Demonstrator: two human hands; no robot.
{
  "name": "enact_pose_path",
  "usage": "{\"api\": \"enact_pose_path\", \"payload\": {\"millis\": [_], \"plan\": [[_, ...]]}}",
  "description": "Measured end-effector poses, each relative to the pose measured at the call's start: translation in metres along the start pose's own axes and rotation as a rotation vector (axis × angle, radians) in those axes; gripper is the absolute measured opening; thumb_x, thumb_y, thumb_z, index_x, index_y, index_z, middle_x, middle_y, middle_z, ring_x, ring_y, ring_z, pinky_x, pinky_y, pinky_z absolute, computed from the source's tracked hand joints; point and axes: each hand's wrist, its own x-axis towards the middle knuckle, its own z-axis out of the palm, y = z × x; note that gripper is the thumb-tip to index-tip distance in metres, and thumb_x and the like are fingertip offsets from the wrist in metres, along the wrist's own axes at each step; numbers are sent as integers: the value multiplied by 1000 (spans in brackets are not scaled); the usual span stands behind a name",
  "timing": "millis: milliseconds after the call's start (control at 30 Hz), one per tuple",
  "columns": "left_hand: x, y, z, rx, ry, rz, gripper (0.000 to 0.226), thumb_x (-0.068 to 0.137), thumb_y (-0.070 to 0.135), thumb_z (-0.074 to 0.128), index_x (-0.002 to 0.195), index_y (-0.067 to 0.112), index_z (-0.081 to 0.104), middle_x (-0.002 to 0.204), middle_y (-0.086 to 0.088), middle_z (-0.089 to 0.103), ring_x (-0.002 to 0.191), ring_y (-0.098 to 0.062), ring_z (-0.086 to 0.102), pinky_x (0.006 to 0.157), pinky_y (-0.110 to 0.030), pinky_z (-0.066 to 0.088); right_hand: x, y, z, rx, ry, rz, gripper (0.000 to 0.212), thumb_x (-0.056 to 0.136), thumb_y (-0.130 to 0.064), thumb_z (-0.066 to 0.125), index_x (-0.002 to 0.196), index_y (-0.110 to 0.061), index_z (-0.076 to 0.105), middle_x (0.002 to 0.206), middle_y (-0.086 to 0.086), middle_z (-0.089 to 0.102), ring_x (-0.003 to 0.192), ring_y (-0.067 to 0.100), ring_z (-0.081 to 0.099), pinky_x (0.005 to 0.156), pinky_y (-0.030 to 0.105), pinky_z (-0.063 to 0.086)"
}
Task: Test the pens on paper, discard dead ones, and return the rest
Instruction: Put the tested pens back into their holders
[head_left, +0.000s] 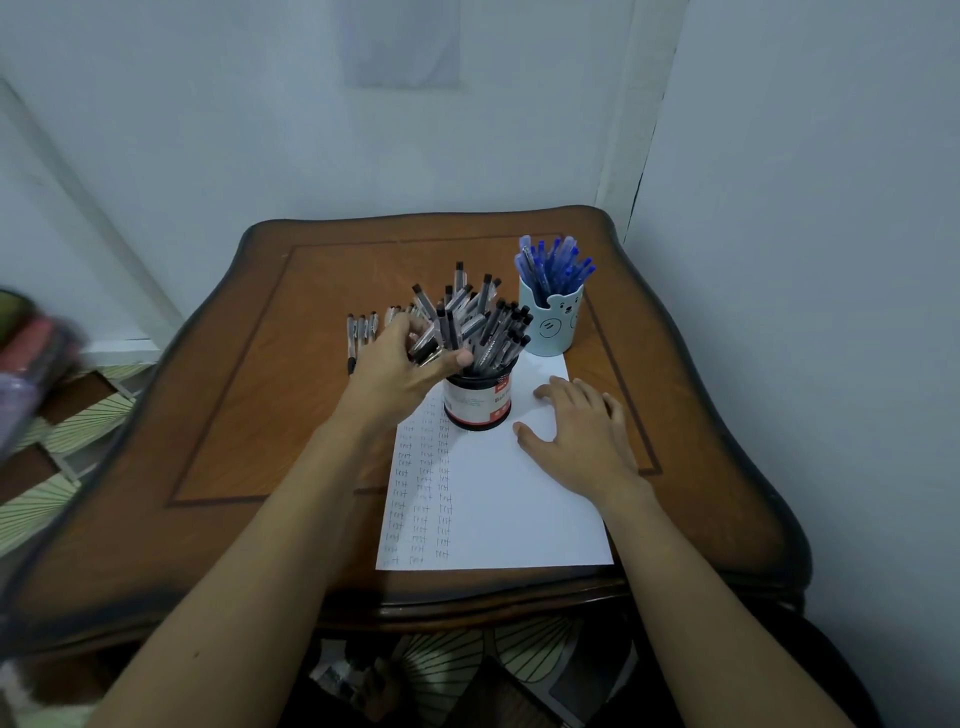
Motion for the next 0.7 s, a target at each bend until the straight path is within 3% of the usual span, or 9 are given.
{"api": "enact_pose_path", "payload": {"millis": [133,200,267,367,467,600,700], "plan": [[-10,-3,-14,63,-68,19,82,82,84,33,90,5,51,80,-6,51,68,-19,43,66,-37,39,0,-1,0,-5,16,-3,51,93,-60,49,135,-32,50,151,-11,42,145,14,27,119,45,14],[-13,-6,-17,-8,-73,32,79,87,79,35,92,3,58,71,4,50,62,-14,39,60,-34,34,-1,-1,0,-8,13,0,51,93,-60,48,136,-32,49,151,-11,41,145,14,26,119,46,15],[-18,-9,-19,-267,-86,3,65,88,76,46,90,13,62,61,12,42,53,-10,33,52,-31,28,0,-1,0,-10,4,2,51,93,-60,47,136,-32,48,152,-11,41,146,15,26,120,46,14],[-25,-9,-18,-663,-67,-68,32,98,47,53,88,17,55,64,7,37,53,-8,28,48,-22,28,-1,-1,-1,-17,-20,-4,53,95,-60,45,140,-33,45,155,-10,37,148,15,22,120,46,11],[-27,-9,-15,-902,-13,-136,20,102,32,50,94,14,54,73,4,49,56,-8,37,50,-17,37,-2,0,-2,-17,-56,-27,55,96,-58,43,145,-34,41,162,-8,29,152,16,14,122,47,6],[-27,-4,-12,-1063,62,-206,19,106,23,46,116,12,57,71,5,48,52,-6,32,44,-17,32,-2,0,-2,-10,-78,-36,56,97,-58,42,147,-33,39,163,-7,26,153,17,13,124,46,5],[-22,4,-12,-1134,124,-259,26,106,36,47,110,13,57,65,6,38,50,-6,25,39,-18,23,-1,0,-1,-6,-77,-37,56,96,-59,42,147,-33,40,163,-7,27,152,16,15,124,46,5]]}}
